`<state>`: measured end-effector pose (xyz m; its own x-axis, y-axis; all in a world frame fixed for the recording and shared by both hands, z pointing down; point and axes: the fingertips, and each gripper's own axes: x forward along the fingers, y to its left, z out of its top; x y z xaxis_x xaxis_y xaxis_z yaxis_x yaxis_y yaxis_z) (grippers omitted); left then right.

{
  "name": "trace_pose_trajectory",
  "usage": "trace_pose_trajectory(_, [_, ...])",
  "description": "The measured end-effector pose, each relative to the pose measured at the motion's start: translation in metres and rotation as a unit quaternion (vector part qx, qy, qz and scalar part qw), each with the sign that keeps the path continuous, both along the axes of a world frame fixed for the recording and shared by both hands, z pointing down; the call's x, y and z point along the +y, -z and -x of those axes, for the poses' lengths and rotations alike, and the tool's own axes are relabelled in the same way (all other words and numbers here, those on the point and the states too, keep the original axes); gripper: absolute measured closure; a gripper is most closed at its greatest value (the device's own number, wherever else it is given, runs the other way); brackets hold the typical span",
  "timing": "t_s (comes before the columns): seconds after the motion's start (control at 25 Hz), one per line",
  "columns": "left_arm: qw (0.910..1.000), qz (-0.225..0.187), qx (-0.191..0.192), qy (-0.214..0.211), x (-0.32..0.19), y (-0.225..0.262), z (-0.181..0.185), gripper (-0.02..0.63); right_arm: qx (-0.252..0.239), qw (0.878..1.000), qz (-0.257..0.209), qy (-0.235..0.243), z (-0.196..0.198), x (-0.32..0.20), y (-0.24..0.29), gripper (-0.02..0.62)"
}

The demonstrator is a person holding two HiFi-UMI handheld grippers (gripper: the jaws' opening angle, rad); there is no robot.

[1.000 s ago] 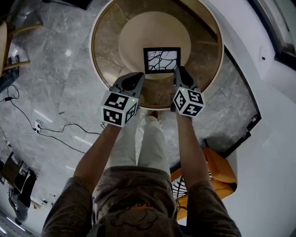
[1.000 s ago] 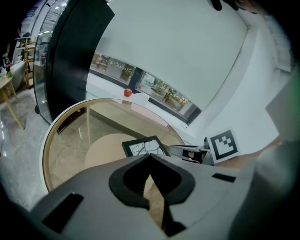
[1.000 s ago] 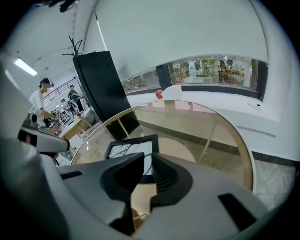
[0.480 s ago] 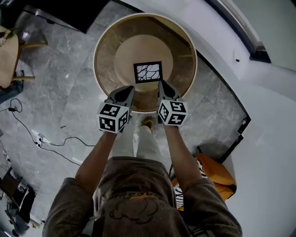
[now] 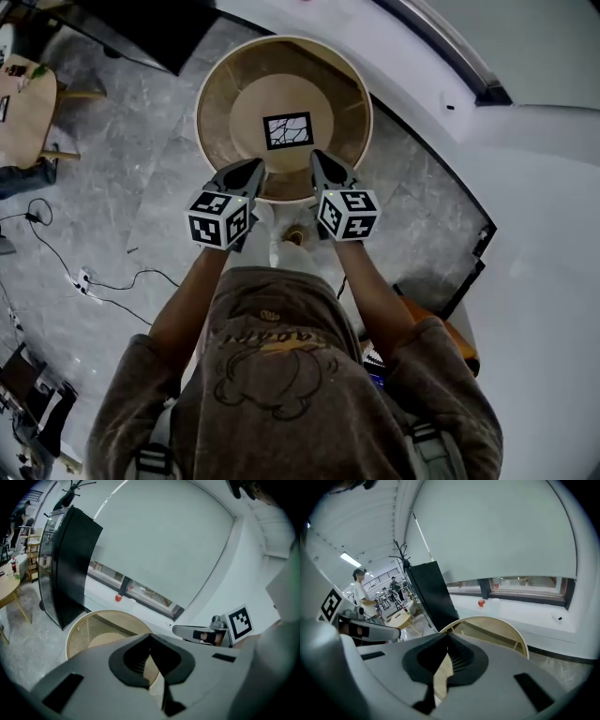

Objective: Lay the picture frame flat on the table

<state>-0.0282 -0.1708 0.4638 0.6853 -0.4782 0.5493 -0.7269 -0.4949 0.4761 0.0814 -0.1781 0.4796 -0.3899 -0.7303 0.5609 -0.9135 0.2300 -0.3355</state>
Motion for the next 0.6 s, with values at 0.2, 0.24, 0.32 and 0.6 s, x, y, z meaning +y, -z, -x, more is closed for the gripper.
trace_pose_trajectory(0.2, [0.9995,-0.026,0.015,0.005,0.018,0.050,0.003,0.589,-0.006,0.999,-0.037,0.026,0.003,0.020,0.058,0.575])
trace_pose_trajectory(0.24, [0.9993,-0.032,0.018,0.003,0.022,0.060,0.003,0.589,-0.007,0.998,-0.046,0.032,0.004,0.024,0.069,0.576])
trace_pose_trajectory(0.32, [0.9987,-0.046,0.022,-0.001,0.030,0.079,0.003,0.589,-0.010,0.997,-0.063,0.042,0.006,0.033,0.091,0.575])
trace_pose_trajectory(0.6, [0.9947,-0.097,0.032,-0.008,0.050,0.136,0.008,0.589,-0.024,0.990,-0.109,0.081,0.021,0.066,0.147,0.575])
